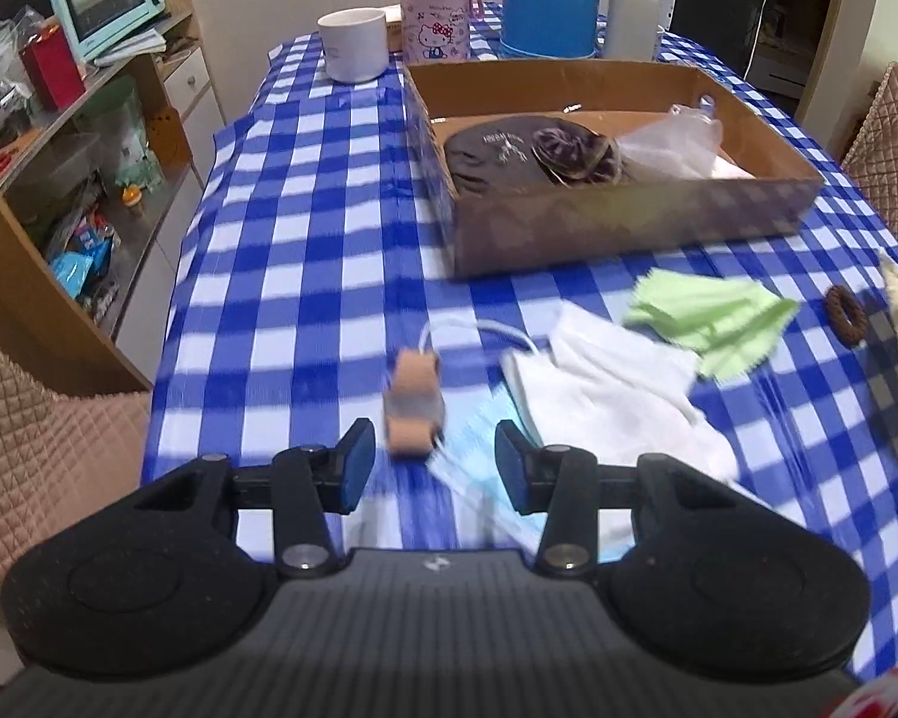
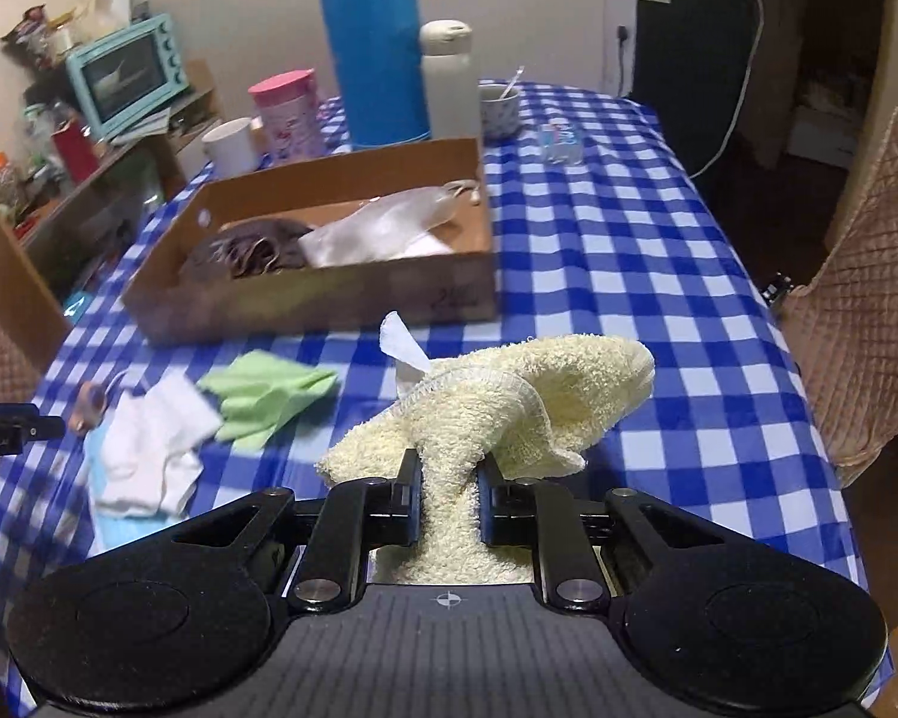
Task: Organize soft objects
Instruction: 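Grasp the tan hair clip with the left gripper while the right holds the towel, then carry the cream towel and tan clip over the cardboard box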
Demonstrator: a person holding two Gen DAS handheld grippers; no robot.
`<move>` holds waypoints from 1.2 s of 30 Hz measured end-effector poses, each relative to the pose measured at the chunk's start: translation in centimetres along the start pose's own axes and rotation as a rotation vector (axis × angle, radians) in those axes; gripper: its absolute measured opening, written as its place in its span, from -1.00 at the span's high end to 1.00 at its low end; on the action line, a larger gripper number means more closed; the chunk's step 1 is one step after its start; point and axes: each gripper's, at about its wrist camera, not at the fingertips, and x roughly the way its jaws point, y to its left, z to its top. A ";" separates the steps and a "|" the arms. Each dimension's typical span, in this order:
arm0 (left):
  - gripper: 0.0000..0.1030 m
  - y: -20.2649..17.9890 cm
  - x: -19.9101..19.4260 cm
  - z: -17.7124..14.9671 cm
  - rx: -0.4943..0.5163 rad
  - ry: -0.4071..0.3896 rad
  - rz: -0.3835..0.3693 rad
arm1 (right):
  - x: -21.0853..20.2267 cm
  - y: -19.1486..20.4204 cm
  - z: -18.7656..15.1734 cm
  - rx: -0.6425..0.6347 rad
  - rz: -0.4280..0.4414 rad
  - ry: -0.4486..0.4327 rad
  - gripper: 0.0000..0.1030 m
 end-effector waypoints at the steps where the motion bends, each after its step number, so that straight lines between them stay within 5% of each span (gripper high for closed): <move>1: 0.23 0.2 0.5 0.5 0.003 0.001 -0.004 | 0.2 -0.1 0.2 0.005 -0.005 0.000 0.66; 10: 0.34 1.1 4.6 3.0 0.049 0.059 -0.032 | 2.0 -0.8 2.8 0.009 -0.026 -0.024 0.66; 19: 0.67 1.4 7.0 3.7 0.079 0.126 -0.058 | 3.0 -0.3 4.4 0.000 -0.005 -0.043 0.66; 36: 0.73 0.3 2.2 7.7 0.100 -0.048 -0.071 | 2.8 2.0 8.0 -0.059 0.097 -0.128 0.66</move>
